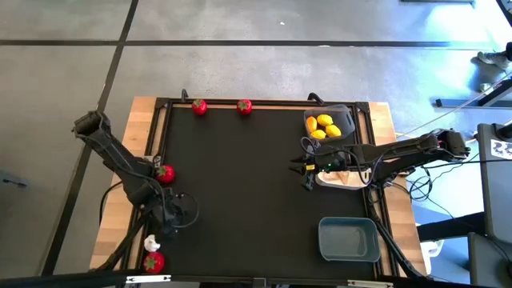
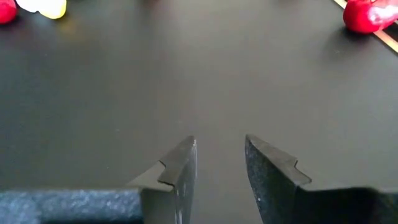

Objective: Sort produce into baskets
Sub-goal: Put the lemon into the black bin

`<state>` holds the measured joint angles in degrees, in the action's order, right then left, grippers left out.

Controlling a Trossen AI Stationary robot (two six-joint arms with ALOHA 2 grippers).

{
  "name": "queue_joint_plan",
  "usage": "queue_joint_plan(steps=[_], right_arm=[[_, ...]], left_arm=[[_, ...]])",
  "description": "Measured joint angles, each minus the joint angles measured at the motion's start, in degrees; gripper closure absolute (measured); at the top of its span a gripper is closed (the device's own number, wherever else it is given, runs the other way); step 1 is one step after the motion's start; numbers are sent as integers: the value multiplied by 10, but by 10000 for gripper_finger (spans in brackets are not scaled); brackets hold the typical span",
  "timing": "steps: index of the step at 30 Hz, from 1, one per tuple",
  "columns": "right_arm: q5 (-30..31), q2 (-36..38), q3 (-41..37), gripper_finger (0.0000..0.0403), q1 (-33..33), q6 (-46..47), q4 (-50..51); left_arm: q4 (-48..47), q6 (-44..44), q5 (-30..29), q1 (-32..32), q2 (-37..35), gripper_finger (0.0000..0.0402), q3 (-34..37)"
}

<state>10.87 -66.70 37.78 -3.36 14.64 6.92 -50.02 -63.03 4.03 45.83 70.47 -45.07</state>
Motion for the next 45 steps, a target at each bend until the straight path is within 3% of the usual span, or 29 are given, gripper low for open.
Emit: queue_joint_plan(steps=[6, 18, 23, 27, 36, 45], right_arm=[[0, 0, 0, 265, 0, 0, 0], [6, 0, 0, 265, 0, -1, 0], [6, 0, 0, 265, 0, -1, 0], [5, 0, 0, 265, 0, 0, 0], [-4, 0, 0, 265, 0, 0, 0], [-4, 0, 0, 261, 0, 34, -6]], left_arm=[[10, -13, 31, 32, 53, 132, 3], [46, 64, 54, 45, 182, 133, 3], [39, 65, 87, 36, 208, 166, 0], [37, 45, 96, 14, 203, 215, 3], [40, 62, 97, -52, 123, 217, 4], [46, 85, -39, -165, -4, 202, 3]])
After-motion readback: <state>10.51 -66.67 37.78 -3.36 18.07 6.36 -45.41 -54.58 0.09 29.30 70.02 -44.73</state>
